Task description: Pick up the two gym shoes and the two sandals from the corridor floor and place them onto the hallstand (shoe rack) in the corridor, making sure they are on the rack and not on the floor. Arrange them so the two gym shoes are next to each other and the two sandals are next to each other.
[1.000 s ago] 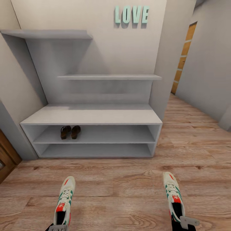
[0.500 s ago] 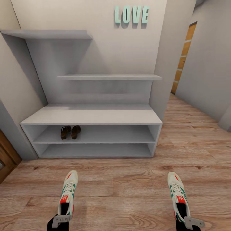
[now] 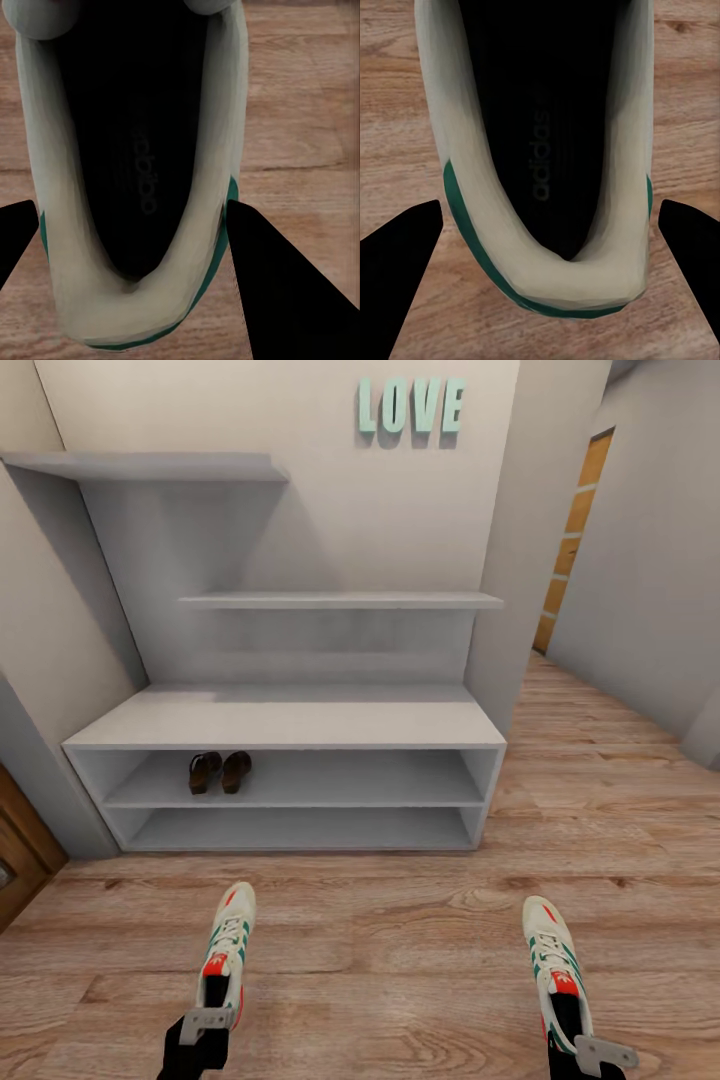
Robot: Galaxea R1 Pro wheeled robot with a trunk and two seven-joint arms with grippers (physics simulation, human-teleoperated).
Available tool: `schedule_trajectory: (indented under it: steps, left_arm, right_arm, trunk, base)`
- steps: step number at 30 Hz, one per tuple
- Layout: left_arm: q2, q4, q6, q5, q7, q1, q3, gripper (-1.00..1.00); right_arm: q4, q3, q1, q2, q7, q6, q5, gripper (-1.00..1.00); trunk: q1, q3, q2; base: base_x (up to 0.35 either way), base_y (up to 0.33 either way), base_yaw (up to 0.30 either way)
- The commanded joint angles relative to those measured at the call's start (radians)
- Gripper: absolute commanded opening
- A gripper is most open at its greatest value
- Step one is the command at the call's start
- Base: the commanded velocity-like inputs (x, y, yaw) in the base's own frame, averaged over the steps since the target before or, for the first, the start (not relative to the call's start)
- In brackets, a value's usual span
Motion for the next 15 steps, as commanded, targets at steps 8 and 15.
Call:
schedule_trajectory:
  steps: [8, 15]
  left_arm:
    - [-0.033, 0.000, 0.034, -0.037, -0.005, -0.052, 0.009, -1.00]
    - [-0.043, -0.001, 0.070, -0.043, -0.005, -0.089, 0.009, -1.00]
  right_arm:
    - [0.003, -0.005, -0.001, 0.000, -0.006, -0.002, 0.011, -1.00]
    - [0.003, -0.005, -0.001, 0.000, -0.006, -0.002, 0.011, -1.00]
  trunk:
    - [0.000, -0.001, 0.000]
    - [0.000, -0.001, 0.000]
  base:
    - [0.000, 0.000, 0.000]
    - [0.000, 0.000, 0.000]
